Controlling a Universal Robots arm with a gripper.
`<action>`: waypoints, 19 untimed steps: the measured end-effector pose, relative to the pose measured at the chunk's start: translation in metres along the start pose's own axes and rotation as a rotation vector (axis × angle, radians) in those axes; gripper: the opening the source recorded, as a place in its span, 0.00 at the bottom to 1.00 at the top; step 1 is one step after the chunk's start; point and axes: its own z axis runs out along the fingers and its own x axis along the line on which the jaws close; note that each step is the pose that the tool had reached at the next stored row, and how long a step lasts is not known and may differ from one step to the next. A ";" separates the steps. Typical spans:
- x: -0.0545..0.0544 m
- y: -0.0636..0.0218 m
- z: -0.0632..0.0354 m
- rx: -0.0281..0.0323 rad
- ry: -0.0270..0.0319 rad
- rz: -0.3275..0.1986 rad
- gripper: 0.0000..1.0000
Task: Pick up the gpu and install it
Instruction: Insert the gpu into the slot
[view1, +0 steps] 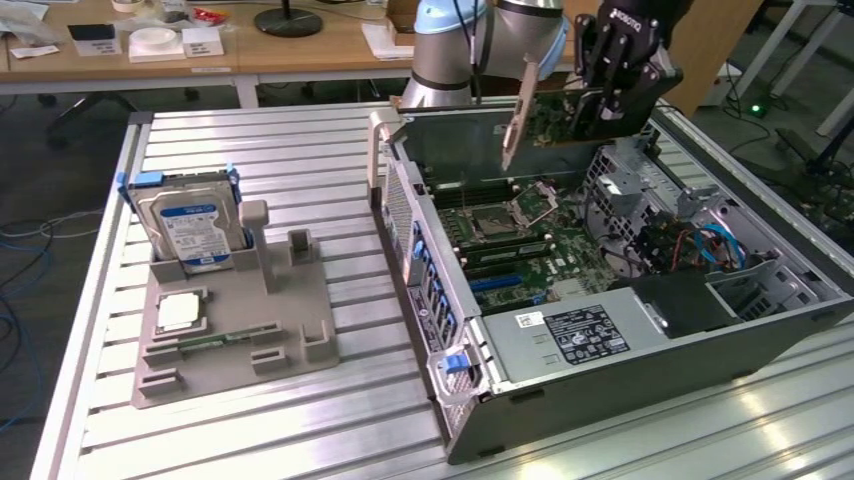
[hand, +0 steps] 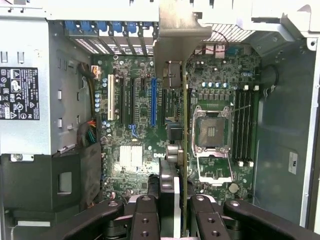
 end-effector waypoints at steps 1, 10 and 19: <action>0.000 0.0000 0.0017 0.0000 0.0001 0.000 0.28; 0.000 0.0050 0.0168 0.0010 0.0005 0.023 0.28; 0.000 0.0053 0.0331 0.0011 0.0007 0.034 0.28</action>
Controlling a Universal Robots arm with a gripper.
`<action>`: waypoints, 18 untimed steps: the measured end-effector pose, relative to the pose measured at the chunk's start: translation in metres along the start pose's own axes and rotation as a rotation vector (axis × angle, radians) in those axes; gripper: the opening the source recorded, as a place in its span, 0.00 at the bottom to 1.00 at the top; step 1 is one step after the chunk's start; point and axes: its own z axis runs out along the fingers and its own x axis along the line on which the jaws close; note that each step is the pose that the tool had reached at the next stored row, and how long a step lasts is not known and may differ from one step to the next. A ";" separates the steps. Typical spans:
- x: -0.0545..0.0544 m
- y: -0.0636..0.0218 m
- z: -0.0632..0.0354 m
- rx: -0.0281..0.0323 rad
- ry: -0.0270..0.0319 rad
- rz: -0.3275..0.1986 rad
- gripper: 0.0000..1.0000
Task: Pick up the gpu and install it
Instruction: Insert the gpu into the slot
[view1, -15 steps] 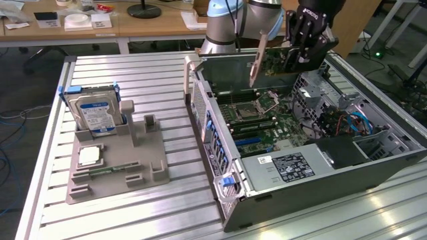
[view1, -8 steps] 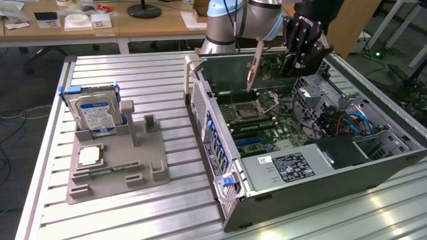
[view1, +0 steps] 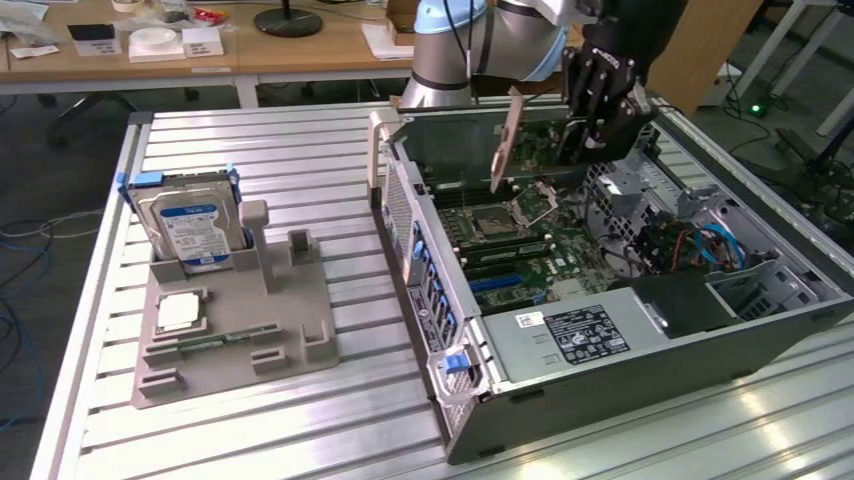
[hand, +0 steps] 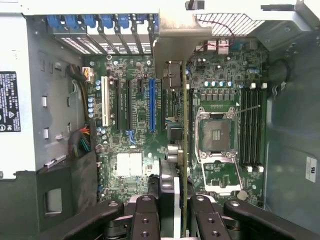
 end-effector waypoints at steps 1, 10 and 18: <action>0.000 0.0000 0.0019 0.0000 0.0000 0.001 0.28; 0.000 0.0035 0.0181 0.0003 0.0012 0.034 0.28; 0.001 0.0039 0.0327 0.0005 0.0008 0.036 0.28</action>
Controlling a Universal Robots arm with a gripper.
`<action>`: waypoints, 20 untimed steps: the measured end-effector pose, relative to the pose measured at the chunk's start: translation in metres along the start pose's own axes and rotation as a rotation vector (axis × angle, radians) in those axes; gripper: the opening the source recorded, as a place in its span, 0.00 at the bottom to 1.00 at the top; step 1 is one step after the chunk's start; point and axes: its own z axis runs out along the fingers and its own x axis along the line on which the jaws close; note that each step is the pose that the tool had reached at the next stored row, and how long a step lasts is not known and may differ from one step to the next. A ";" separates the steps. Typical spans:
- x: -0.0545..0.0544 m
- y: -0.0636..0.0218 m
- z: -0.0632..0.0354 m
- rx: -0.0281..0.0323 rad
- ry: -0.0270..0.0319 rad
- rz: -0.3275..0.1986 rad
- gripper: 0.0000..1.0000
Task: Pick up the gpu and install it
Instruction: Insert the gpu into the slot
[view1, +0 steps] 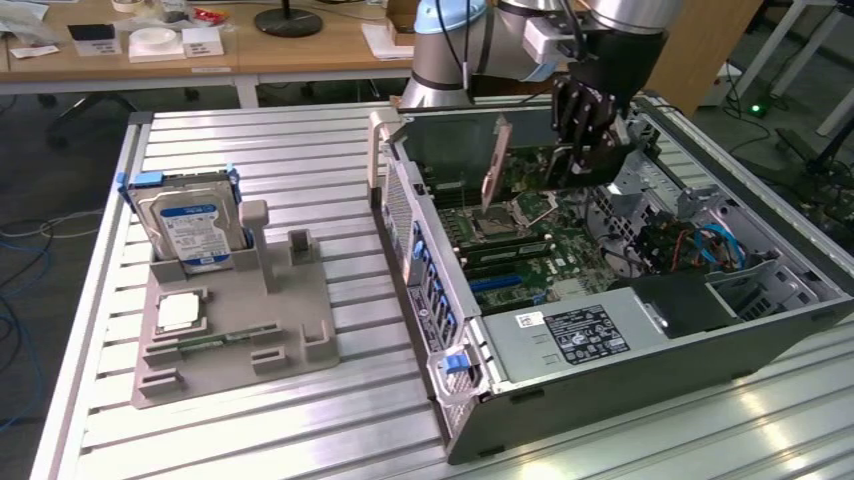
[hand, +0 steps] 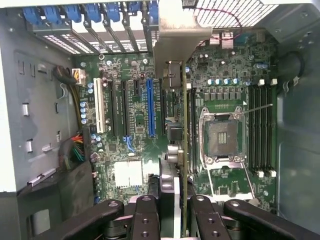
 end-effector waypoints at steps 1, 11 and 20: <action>0.000 0.0000 0.0017 0.0000 0.0001 0.000 0.28; 0.001 0.0009 0.0198 -0.0001 -0.0014 0.000 0.28; 0.001 0.0024 0.0355 -0.0082 0.0000 0.000 0.28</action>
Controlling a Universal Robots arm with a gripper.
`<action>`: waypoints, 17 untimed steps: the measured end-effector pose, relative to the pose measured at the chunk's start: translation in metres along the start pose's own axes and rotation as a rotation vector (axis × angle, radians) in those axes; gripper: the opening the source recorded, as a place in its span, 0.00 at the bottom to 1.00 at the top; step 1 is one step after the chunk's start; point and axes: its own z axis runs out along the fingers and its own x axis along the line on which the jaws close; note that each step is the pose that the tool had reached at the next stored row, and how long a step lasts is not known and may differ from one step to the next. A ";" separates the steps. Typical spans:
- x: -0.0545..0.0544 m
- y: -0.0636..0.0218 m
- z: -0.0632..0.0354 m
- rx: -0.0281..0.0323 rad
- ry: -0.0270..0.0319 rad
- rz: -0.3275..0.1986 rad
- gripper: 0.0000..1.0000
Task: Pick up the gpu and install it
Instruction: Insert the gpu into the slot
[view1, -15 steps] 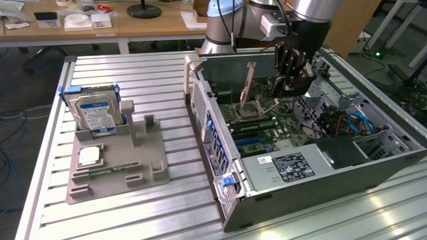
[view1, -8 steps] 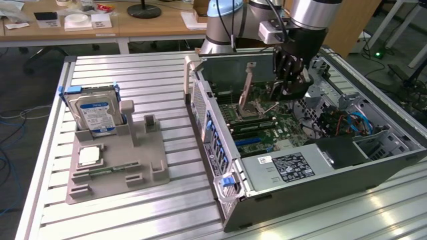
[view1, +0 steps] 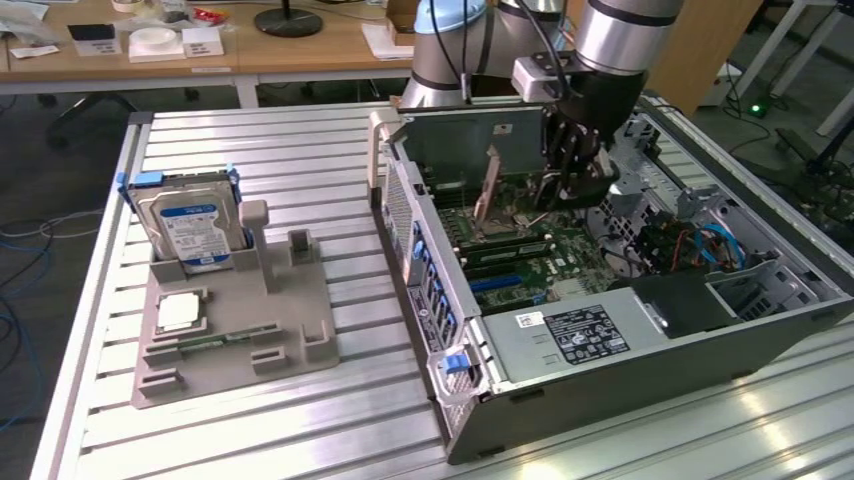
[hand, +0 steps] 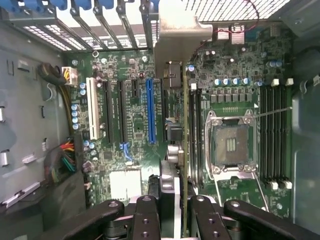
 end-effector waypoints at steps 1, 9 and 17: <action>0.000 0.0005 0.0010 -0.0007 0.0014 0.000 0.28; 0.000 0.0066 0.0107 0.0003 -0.0032 -0.025 0.28; 0.005 0.0119 0.0252 -0.0016 -0.0034 -0.041 0.28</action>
